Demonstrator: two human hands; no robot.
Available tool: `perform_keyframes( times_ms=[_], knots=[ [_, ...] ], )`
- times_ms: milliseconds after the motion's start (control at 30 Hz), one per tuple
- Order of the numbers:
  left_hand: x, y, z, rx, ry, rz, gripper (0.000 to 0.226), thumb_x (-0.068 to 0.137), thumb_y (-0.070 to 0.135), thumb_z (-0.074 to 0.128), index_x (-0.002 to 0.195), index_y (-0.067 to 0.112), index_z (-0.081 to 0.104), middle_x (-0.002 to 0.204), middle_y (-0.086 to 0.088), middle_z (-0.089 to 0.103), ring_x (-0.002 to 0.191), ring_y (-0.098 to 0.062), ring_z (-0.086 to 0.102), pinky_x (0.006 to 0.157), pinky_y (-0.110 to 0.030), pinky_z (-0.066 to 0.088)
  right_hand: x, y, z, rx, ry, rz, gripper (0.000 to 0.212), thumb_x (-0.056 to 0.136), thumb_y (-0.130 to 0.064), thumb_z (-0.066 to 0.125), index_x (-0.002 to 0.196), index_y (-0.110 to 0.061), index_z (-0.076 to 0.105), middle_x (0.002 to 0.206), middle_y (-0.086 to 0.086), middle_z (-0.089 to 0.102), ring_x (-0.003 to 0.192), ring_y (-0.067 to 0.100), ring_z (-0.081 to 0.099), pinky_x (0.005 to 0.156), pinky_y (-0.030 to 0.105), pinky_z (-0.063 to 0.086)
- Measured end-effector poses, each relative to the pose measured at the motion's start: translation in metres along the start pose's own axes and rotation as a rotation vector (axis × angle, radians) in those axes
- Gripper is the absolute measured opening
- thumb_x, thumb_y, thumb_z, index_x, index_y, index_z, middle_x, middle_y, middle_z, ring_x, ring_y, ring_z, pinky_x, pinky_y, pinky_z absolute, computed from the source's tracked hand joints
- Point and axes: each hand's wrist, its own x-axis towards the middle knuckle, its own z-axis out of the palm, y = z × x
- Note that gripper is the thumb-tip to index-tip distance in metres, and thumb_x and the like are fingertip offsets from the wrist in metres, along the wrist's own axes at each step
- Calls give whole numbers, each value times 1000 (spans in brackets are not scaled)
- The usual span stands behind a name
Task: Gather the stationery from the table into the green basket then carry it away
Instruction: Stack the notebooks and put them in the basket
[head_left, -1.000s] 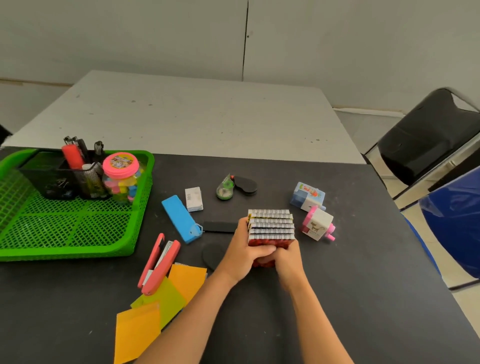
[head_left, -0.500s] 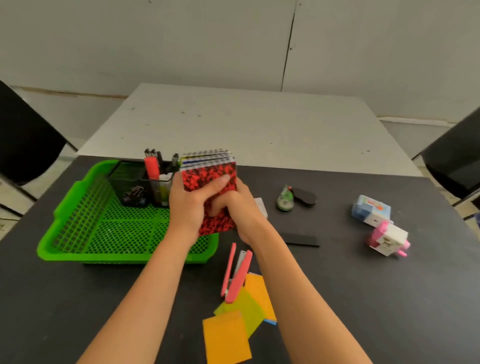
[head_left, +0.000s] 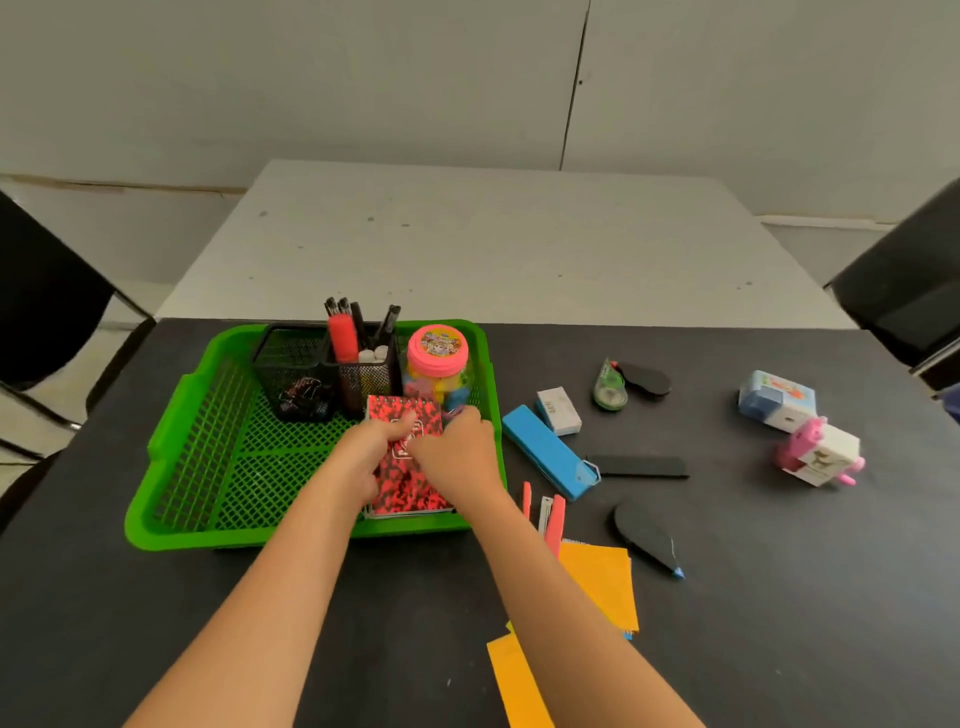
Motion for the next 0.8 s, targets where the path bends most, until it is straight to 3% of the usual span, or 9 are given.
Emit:
perform_keyframes(
  times_ms=[100, 233, 300, 433, 500, 567, 667, 700, 800],
  knots=[
    [14, -5, 9, 46, -61, -38, 10, 89, 18, 58, 84, 10, 62, 52, -2, 69, 43, -15, 65, 60, -30, 50, -1, 9, 3, -265, 37, -88, 31, 85, -17, 50, 111, 1, 49, 127, 23, 50, 106, 31, 52, 83, 35, 42],
    [23, -11, 24, 89, -129, -68, 16, 93, 20, 53, 80, 13, 58, 40, 2, 63, 34, -10, 59, 42, -17, 47, 0, 17, 15, -589, 38, -107, 42, 91, -16, 47, 130, 2, 44, 132, 24, 46, 120, 35, 43, 102, 38, 39],
    [25, -15, 24, 106, -139, -65, 15, 92, 22, 55, 86, 10, 60, 48, 0, 67, 44, -13, 64, 50, -22, 52, -3, 22, 21, -720, 68, -125, 45, 94, -16, 44, 134, 3, 41, 138, 28, 39, 125, 38, 39, 105, 41, 37],
    [26, -20, 23, 138, -104, -34, 29, 89, 26, 59, 108, 4, 61, 88, -10, 68, 80, -26, 61, 93, -43, 47, -8, 27, 28, -837, 73, -131, 47, 96, -14, 41, 138, 7, 35, 147, 32, 23, 136, 42, 26, 113, 44, 27],
    [32, -23, 21, 154, -53, -24, 40, 86, 31, 63, 111, -1, 60, 104, -14, 65, 92, -28, 60, 96, -45, 45, -12, 26, 25, -856, 81, -134, 46, 97, -13, 39, 138, 6, 35, 149, 30, 22, 137, 42, 24, 113, 44, 27],
    [36, -24, 23, 252, 66, -29, 60, 75, 51, 68, 108, 2, 60, 117, -12, 62, 106, -30, 57, 97, -41, 44, -14, 25, 23, -862, 102, -145, 43, 98, -15, 38, 136, 4, 39, 146, 26, 31, 136, 41, 24, 108, 44, 33],
    [38, -26, 23, 580, 168, -83, 98, 62, 78, 57, 126, 5, 54, 139, -18, 48, 128, -36, 43, 111, -42, 30, -13, 25, 22, -886, 125, -190, 41, 97, -14, 39, 135, 2, 42, 138, 21, 42, 129, 39, 30, 97, 42, 40],
    [39, -25, 24, 645, 181, -64, 102, 61, 78, 55, 130, 3, 49, 140, -19, 46, 130, -36, 41, 111, -42, 31, -12, 26, 21, -864, 114, -188, 43, 96, -12, 40, 137, 2, 38, 137, 20, 42, 125, 38, 34, 95, 40, 41],
    [28, -20, 30, 673, 281, -27, 94, 78, 55, 62, 139, -6, 24, 144, -25, 36, 132, -38, 38, 105, -40, 36, -6, 29, 23, -862, 80, -201, 51, 95, -11, 43, 142, 3, 28, 134, 20, 43, 117, 36, 44, 91, 38, 43]
  ],
)
